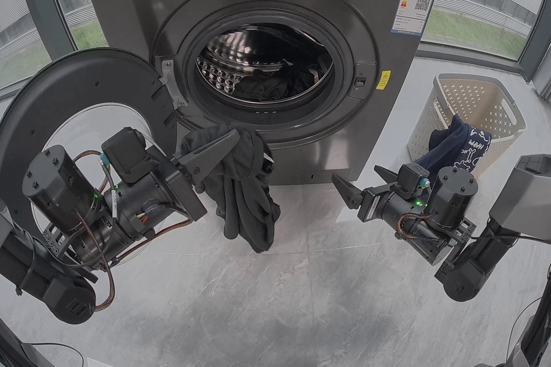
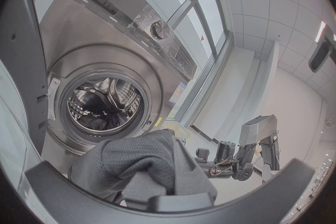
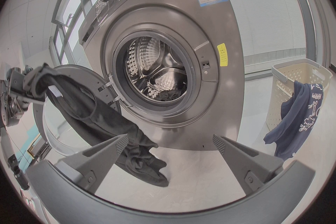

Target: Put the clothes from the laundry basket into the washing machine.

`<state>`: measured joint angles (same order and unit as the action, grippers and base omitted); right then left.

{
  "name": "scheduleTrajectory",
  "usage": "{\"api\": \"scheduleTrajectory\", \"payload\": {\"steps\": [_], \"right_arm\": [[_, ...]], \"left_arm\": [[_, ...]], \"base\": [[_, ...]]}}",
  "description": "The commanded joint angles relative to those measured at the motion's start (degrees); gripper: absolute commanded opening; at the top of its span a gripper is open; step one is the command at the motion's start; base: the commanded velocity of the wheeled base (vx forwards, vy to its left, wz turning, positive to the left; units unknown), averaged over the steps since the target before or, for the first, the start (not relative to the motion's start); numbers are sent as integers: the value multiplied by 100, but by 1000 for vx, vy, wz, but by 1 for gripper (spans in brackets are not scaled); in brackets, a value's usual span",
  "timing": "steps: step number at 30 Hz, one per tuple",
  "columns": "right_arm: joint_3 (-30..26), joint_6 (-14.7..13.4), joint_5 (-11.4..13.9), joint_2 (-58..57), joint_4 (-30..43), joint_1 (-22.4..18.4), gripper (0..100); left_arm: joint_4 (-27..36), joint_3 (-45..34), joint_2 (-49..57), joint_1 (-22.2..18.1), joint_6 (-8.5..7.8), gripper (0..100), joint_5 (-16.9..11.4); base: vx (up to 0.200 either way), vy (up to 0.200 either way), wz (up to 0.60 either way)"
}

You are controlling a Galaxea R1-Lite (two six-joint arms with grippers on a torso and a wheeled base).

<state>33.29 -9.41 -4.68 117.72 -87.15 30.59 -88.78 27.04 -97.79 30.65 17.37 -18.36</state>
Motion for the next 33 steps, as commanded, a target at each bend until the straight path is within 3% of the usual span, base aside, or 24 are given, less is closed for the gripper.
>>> {"api": "scheduleTrajectory", "payload": {"steps": [1, 8, 25, 33], "right_arm": [[81, 1, -6, 242, -4, 53, 100], [239, -8, -24, 488, 5, 290, 100], [-148, -8, -59, 972, 23, 809, 100], [222, -8, -68, 1209, 5, 1055, 100]], "left_arm": [[1, 30, 173, 11, 3, 0, -10], [1, 47, 173, 11, 3, 0, -19], [1, 82, 94, 3, 21, 0, -10], [1, 30, 111, 11, 12, 0, -19]], "base": [[0, 0, 0], [0, 0, 0], [0, 0, 0], [0, 0, 0]]}}
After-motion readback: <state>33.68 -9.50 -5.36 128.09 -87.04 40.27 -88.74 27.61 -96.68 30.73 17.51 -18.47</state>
